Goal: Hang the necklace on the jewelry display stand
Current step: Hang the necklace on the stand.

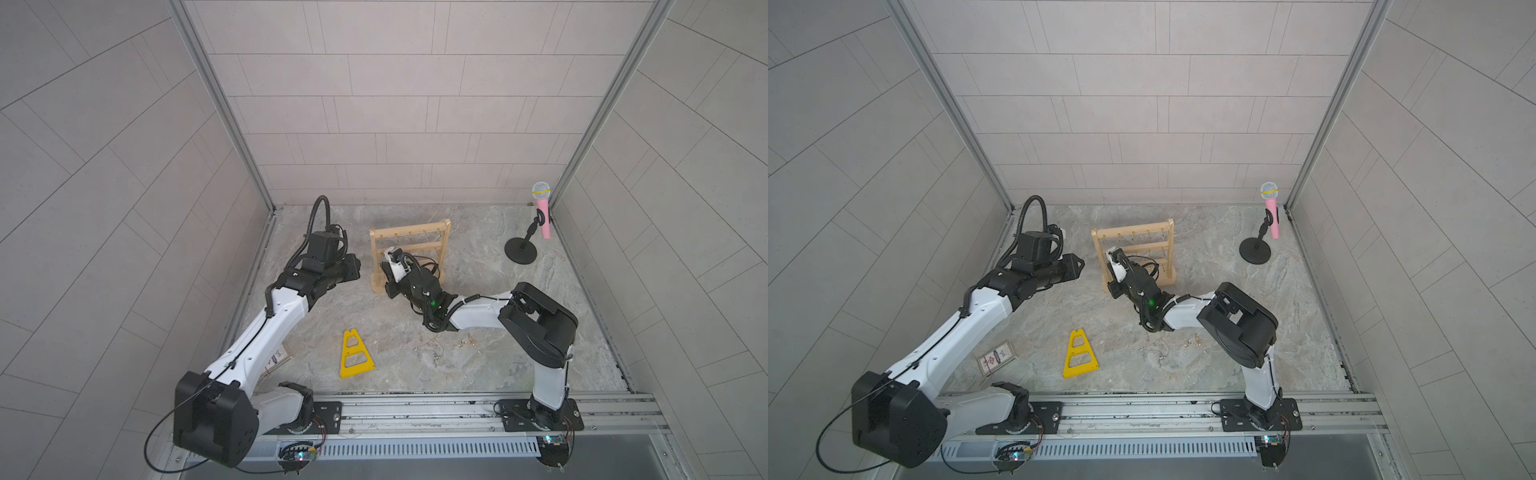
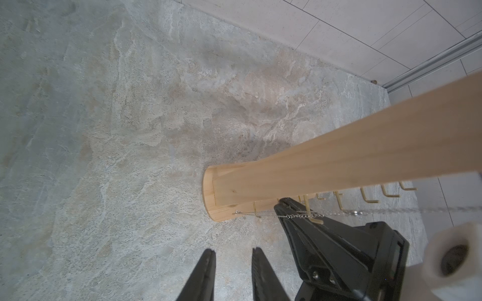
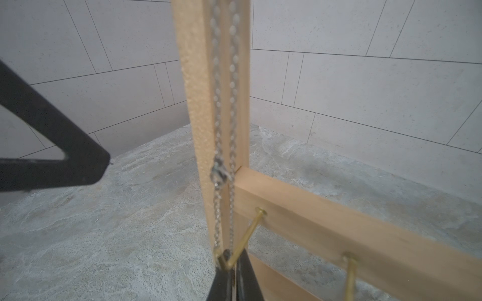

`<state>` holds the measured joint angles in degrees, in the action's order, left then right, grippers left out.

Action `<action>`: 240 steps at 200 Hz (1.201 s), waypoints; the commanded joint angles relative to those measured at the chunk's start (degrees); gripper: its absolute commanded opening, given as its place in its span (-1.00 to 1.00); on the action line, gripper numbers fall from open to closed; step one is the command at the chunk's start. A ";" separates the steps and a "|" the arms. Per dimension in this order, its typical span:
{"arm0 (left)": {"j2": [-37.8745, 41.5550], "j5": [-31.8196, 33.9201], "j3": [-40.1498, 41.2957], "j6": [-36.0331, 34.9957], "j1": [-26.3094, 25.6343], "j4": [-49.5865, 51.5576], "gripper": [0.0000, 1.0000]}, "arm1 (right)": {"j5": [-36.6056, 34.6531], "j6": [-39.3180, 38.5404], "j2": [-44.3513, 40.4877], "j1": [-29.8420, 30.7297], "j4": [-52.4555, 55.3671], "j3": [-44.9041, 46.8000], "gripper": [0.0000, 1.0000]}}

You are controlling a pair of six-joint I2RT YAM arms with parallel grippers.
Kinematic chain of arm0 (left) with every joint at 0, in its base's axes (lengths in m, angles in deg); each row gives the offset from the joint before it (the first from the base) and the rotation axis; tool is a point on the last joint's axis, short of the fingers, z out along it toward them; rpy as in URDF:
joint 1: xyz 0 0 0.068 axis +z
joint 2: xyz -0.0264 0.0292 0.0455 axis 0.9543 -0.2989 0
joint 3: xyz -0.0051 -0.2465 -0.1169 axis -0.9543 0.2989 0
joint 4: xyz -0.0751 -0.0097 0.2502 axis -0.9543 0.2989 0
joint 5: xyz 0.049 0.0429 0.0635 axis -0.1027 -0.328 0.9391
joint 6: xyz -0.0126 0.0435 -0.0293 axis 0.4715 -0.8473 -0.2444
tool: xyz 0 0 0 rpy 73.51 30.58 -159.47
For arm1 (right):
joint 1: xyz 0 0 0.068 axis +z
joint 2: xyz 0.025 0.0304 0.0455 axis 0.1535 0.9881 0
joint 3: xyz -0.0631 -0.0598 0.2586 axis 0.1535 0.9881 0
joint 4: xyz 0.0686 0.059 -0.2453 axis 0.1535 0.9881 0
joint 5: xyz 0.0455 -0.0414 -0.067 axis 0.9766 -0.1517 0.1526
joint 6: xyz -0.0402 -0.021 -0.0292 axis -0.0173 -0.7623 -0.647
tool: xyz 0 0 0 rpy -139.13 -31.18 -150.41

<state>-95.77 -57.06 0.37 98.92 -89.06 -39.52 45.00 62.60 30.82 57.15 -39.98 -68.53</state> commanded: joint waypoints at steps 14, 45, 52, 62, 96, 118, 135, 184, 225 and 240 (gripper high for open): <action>-0.24 0.60 0.57 0.24 0.45 -0.63 -0.42 | 0.24 0.05 -0.89 -0.23 -1.04 0.89 -0.91; -0.31 0.34 0.58 0.35 0.45 -0.72 -0.42 | 0.68 0.21 -2.69 0.12 -1.02 3.05 -0.93; -0.45 0.29 0.59 0.45 0.45 -0.72 -0.42 | 0.61 0.18 -3.09 0.32 -1.03 3.47 -0.94; -0.46 0.05 0.65 0.73 0.45 -0.88 -0.42 | 0.37 0.08 -3.51 0.64 -0.83 3.91 -0.94; -0.55 -0.45 0.83 1.05 0.45 -1.16 -0.42 | -0.24 -0.05 -4.31 1.08 -1.11 4.78 -0.96; -0.42 -0.23 0.83 1.08 0.41 -1.07 -0.42 | -0.40 -0.22 -4.86 1.25 -1.04 5.08 -0.97; -0.47 -0.35 0.73 1.03 0.45 -1.07 -0.42 | -0.47 -0.46 -5.21 1.43 -1.04 5.18 -0.97; -0.55 -0.36 0.65 0.94 0.45 -0.98 -0.42 | -0.57 -0.96 -6.02 1.87 -0.67 4.90 -0.97; -0.29 -0.33 0.56 0.91 0.45 -0.74 -0.42 | -1.96 -1.54 -5.62 1.78 -0.25 4.61 -0.96; -0.34 -0.29 0.57 0.85 0.45 -0.77 -0.42 | -2.18 -1.66 -5.39 1.78 -0.15 4.41 -0.96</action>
<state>-96.08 -57.35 0.48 99.82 -89.06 -39.58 44.17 62.01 26.71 58.70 -40.33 -63.96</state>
